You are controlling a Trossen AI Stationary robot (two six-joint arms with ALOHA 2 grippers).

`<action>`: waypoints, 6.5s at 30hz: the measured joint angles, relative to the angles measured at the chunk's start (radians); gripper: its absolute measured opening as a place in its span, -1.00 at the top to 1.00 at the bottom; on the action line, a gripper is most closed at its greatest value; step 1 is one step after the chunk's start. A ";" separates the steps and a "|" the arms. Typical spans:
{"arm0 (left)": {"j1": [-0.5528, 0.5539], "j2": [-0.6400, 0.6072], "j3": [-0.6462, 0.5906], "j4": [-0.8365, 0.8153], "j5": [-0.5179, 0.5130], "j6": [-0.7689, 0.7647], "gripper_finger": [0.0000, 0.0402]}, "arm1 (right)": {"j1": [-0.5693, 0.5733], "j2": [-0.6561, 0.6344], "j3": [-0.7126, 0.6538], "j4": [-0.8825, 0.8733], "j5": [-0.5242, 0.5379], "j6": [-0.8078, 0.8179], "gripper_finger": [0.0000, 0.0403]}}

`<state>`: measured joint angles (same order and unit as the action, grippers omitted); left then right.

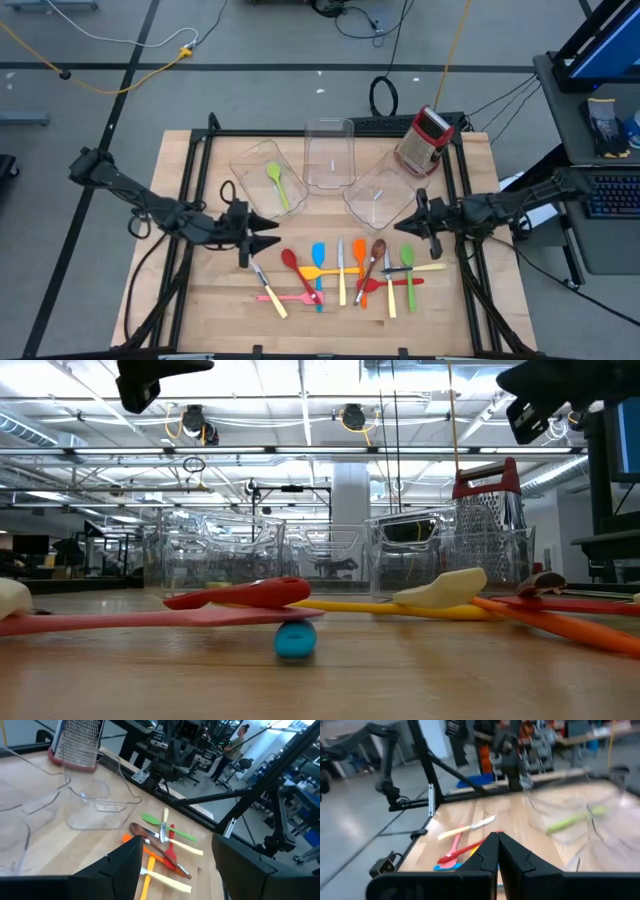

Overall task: Pick & Place Kitchen Items
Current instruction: Put the brown serving spoon into the left transparent bin

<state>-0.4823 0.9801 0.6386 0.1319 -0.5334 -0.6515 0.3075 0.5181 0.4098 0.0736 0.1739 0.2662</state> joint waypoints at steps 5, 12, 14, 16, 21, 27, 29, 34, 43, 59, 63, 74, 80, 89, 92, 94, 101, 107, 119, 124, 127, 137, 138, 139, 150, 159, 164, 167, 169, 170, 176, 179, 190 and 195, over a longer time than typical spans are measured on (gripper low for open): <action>-0.005 -0.042 -0.021 -0.040 0.009 0.042 -0.20 | 0.047 0.116 0.114 -0.139 0.070 0.148 1.00; 0.005 -0.105 -0.107 -0.024 0.082 0.071 -0.20 | 0.128 0.275 0.261 -0.169 0.159 0.231 1.00; 0.005 -0.128 -0.126 -0.023 0.086 0.091 -0.20 | 0.148 0.321 0.294 -0.173 0.193 0.276 1.00; 0.005 -0.158 -0.146 -0.024 0.090 0.116 -0.20 | 0.164 0.364 0.317 -0.182 0.203 0.336 1.00; 0.010 -0.257 -0.198 -0.031 0.127 0.207 -0.20 | 0.197 0.464 0.338 -0.186 0.242 0.508 1.00; 0.049 -0.392 -0.269 -0.038 0.253 0.274 -0.20 | 0.226 0.565 0.419 -0.247 0.245 0.640 1.00; 0.065 -0.425 -0.292 -0.040 0.280 0.276 -0.20 | 0.235 0.597 0.472 -0.327 0.245 0.671 1.00; 0.098 -0.472 -0.322 -0.069 0.308 0.258 -0.20 | 0.238 0.673 0.628 -0.635 0.212 0.826 1.00; 0.134 -0.478 -0.323 -0.085 0.316 0.245 -0.20 | 0.233 0.764 0.715 -0.802 -0.081 1.058 1.00; 0.195 -0.478 -0.323 -0.097 0.378 0.314 -0.20 | 0.224 0.834 0.715 -0.803 -0.140 1.600 1.00; 0.213 -0.484 -0.323 -0.096 0.467 0.350 -0.20 | 0.224 0.867 0.715 -0.789 -0.150 1.733 1.00; 0.270 -0.485 -0.323 -0.104 0.630 0.414 -0.20 | 0.216 0.999 0.715 -0.583 -0.154 1.868 1.00; 0.300 -0.485 -0.323 -0.105 0.630 0.412 -0.20 | 0.203 1.000 0.715 -0.573 -0.204 1.859 1.00; 0.327 -0.485 -0.323 -0.106 0.639 0.411 -0.20 | 0.207 0.999 0.688 -0.563 -0.237 1.808 1.00; 0.327 -0.485 -0.323 -0.106 0.639 0.415 -0.20 | 0.207 0.999 0.685 -0.559 -0.258 1.825 1.00; 0.327 -0.485 -0.323 -0.106 0.639 0.415 -0.20 | 0.207 0.999 0.685 -0.554 -0.256 1.846 1.00; 0.327 -0.485 -0.323 -0.106 0.639 0.415 -0.20 | 0.207 0.999 0.685 -0.517 -0.257 1.784 1.00; 0.327 -0.485 -0.323 -0.106 0.639 0.414 -0.20 | 0.207 0.998 0.685 -0.480 -0.254 1.686 1.00; 0.327 -0.485 -0.323 -0.106 0.639 0.415 -0.20 | 0.204 0.998 0.685 -0.474 -0.249 1.655 1.00; 0.327 -0.485 -0.323 -0.106 0.638 0.416 -0.20 | 0.204 0.998 0.685 -0.473 -0.249 1.622 1.00; 0.327 -0.485 -0.323 -0.106 0.638 0.416 -0.20 | 0.203 0.998 0.685 -0.470 -0.249 1.592 1.00; 0.327 -0.485 -0.323 -0.106 0.638 0.414 -0.20 | 0.203 0.998 0.685 -0.466 -0.196 1.615 1.00; 0.327 -0.485 -0.323 -0.106 0.638 0.414 -0.20 | 0.203 0.998 0.685 -0.466 -0.197 1.614 1.00; 0.327 -0.485 -0.323 -0.106 0.638 0.415 -0.20 | 0.203 0.998 0.685 -0.466 -0.198 1.609 1.00; 0.327 -0.485 -0.323 -0.106 0.638 0.415 -0.20 | 0.203 0.998 0.685 -0.466 -0.196 1.574 1.00; 0.327 -0.485 -0.323 -0.106 0.638 0.418 -0.20 | 0.193 0.999 0.685 -0.485 -0.193 1.566 1.00; 0.327 -0.485 -0.322 -0.106 0.637 0.419 -0.20 | 0.174 0.999 0.685 -0.487 -0.186 1.543 1.00; 0.327 -0.485 -0.322 -0.106 0.637 0.418 -0.20 | 0.163 0.999 0.685 -0.482 -0.170 1.528 1.00; 0.327 -0.485 -0.322 -0.106 0.637 0.418 -0.20 | 0.158 0.999 0.685 -0.482 -0.170 1.527 1.00; 0.327 -0.485 -0.322 -0.106 0.637 0.417 -0.20 | 0.157 0.999 0.685 -0.482 -0.170 1.524 1.00; 0.327 -0.485 -0.322 -0.106 0.637 0.419 -0.20 | 0.157 0.999 0.685 -0.482 -0.170 1.501 1.00; 0.327 -0.485 -0.322 -0.107 0.637 0.419 -0.20 | 0.157 0.999 0.685 -0.483 -0.170 1.517 1.00; 0.327 -0.485 -0.322 -0.160 0.637 0.418 -0.20 | 0.158 0.999 0.685 -0.512 -0.120 1.528 0.81; 0.327 -0.485 -0.322 -0.160 0.636 0.431 -0.20 | 0.159 0.999 0.685 -0.531 -0.124 1.583 0.63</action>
<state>-0.1555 0.4950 0.3168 -0.0277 0.1028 -0.2202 0.4664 1.5169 1.0946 -0.4575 0.0494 1.8492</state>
